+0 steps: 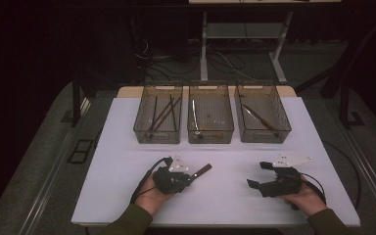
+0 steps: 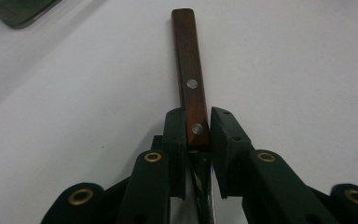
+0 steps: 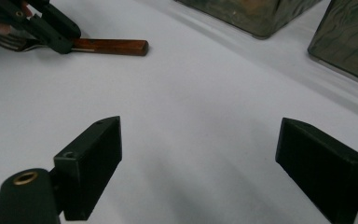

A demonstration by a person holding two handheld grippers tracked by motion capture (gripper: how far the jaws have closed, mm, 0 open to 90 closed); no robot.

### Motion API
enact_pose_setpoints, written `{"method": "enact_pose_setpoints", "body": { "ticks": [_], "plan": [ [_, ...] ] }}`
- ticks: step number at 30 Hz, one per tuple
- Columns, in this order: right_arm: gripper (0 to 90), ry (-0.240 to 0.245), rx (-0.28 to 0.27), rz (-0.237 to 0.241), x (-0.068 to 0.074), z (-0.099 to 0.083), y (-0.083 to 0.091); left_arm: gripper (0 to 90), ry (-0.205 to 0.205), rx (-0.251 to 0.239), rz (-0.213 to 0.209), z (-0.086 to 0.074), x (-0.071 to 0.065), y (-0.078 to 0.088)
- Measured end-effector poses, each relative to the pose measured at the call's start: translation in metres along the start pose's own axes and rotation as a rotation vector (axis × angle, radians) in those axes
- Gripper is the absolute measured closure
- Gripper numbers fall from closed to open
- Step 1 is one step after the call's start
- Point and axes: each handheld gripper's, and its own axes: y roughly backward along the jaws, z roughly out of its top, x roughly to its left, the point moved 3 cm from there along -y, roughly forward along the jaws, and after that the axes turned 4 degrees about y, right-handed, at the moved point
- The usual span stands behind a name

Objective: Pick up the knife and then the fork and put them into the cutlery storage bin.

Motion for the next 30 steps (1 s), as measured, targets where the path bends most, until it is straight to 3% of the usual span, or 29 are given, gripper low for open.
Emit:
{"method": "enact_pose_setpoints", "body": {
  "ticks": [4,12,18,19,20,24,25,26,30],
  "plan": [
    [14.4,0.015,0.012,0.016,0.001,-0.001,-0.002,77.1,-0.017,0.019,-0.016,0.002,0.002,0.000],
    [14.4,0.023,0.031,0.048,0.003,0.001,-0.003,77.3,0.008,0.033,-0.046,0.003,0.009,0.003],
    [14.4,0.045,0.040,0.076,0.006,0.004,-0.004,77.4,0.016,-0.014,-0.071,0.007,0.010,0.010],
    [14.3,0.056,0.039,0.080,0.007,0.005,-0.004,77.4,0.038,-0.019,-0.078,0.007,0.008,0.011],
    [14.4,0.061,0.041,0.087,0.008,0.006,-0.003,77.4,0.020,-0.019,-0.081,0.008,0.009,0.012],
    [14.4,0.106,0.038,0.128,0.011,0.012,-0.002,77.4,0.030,-0.045,-0.104,0.011,0.007,0.016],
    [14.4,0.108,0.035,0.140,0.012,0.014,-0.002,77.5,0.011,-0.046,-0.109,0.012,0.008,0.018],
    [14.4,0.111,0.035,0.150,0.013,0.016,-0.002,77.4,0.020,-0.056,-0.115,0.013,0.006,0.019],
    [14.3,0.139,0.050,0.189,0.014,0.024,-0.005,77.4,-0.007,-0.064,-0.144,0.018,0.003,0.022]
  ]
}}
